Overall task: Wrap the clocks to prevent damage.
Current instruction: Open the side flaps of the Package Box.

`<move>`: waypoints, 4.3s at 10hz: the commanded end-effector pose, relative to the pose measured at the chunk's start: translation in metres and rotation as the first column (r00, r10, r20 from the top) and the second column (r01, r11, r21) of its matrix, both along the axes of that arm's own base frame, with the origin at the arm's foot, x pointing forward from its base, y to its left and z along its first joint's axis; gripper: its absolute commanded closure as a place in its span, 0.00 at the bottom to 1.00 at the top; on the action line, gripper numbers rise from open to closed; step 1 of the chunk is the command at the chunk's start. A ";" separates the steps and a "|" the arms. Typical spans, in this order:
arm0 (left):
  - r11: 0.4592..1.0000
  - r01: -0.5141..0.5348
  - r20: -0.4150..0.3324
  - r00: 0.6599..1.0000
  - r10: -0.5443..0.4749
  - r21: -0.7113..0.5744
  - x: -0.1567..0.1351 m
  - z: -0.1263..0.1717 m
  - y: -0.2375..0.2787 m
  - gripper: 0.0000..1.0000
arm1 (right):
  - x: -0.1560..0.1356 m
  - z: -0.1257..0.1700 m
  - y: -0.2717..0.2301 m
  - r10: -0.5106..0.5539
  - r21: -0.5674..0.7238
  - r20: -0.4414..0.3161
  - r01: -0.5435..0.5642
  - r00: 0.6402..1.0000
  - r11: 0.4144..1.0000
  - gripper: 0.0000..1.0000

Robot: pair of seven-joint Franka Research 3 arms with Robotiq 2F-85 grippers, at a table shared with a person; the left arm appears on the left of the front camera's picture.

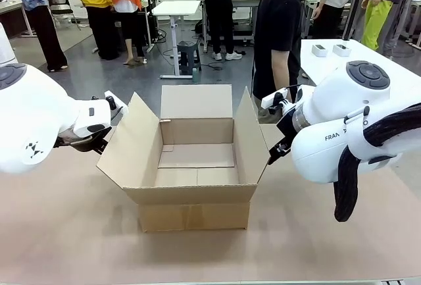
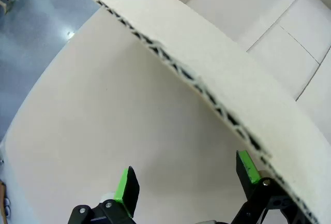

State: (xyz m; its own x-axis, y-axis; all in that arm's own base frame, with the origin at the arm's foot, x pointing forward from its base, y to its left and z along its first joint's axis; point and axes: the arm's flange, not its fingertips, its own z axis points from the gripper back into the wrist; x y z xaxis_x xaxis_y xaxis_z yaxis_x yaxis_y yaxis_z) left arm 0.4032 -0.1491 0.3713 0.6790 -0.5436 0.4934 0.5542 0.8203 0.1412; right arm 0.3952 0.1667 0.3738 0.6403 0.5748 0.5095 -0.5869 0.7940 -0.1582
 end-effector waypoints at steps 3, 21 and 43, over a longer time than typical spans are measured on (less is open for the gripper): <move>1.000 0.000 0.000 1.000 0.000 0.000 0.000 0.000 0.000 0.00 | 0.000 0.000 0.000 0.000 0.000 0.000 0.000 1.000 1.000 0.00; 0.772 0.613 -0.236 0.735 -0.635 -0.167 -0.021 0.285 0.069 0.00 | -0.037 0.252 -0.115 0.653 0.335 -0.023 -0.609 0.757 0.719 0.00; 0.531 0.810 0.150 0.573 -0.805 -0.248 0.019 0.262 0.152 0.60 | -0.024 0.228 -0.156 0.781 0.347 0.211 -0.792 0.587 0.502 0.00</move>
State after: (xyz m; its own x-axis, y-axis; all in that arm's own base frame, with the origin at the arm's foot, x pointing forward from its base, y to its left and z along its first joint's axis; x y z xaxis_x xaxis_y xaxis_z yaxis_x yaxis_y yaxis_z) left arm 0.4243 0.0007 0.6354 0.0493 -0.7182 0.6941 0.9988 0.0362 -0.0335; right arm 0.3708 0.0075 0.6107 0.0514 0.6091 0.7914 -0.9987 0.0299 0.0418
